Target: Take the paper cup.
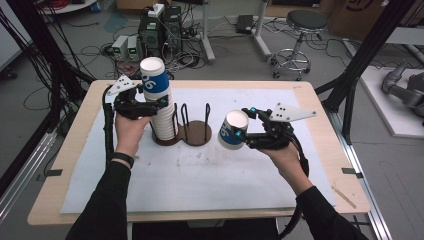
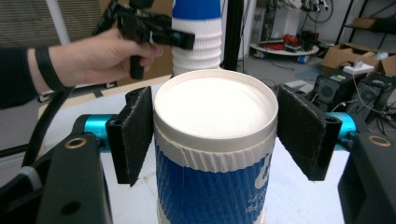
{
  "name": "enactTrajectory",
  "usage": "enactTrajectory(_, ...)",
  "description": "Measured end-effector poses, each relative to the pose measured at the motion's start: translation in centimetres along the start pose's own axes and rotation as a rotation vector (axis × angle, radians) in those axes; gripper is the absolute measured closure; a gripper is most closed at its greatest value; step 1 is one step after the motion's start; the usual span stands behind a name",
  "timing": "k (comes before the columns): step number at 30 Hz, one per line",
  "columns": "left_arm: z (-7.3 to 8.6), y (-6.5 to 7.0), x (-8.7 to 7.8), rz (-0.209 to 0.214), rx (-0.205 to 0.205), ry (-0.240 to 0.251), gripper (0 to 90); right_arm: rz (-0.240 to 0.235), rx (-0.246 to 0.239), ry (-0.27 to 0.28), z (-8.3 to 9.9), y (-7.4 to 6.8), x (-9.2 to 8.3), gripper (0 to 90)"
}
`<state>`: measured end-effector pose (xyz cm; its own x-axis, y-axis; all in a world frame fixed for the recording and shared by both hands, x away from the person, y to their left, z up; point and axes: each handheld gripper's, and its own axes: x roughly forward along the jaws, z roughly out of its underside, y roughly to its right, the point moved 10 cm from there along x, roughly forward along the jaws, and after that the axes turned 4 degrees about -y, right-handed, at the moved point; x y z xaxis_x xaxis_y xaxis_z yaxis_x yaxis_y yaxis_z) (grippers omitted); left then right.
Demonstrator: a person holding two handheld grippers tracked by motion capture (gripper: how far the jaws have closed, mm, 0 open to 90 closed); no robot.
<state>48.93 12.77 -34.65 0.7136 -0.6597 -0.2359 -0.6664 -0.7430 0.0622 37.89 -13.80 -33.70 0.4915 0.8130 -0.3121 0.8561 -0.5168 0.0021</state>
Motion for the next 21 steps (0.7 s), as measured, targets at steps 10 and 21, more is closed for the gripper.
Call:
enactTrajectory(10,0.0,0.0,0.0,0.001,0.003,-0.003,11.2,-0.008,0.029,-0.012,3.2,-0.7,0.7,30.8)
enactTrajectory(21,0.0,0.0,-0.1,0.000,-0.001,-0.003,11.1,-0.009,0.013,-0.023,4.1,-1.2,1.1,30.8)
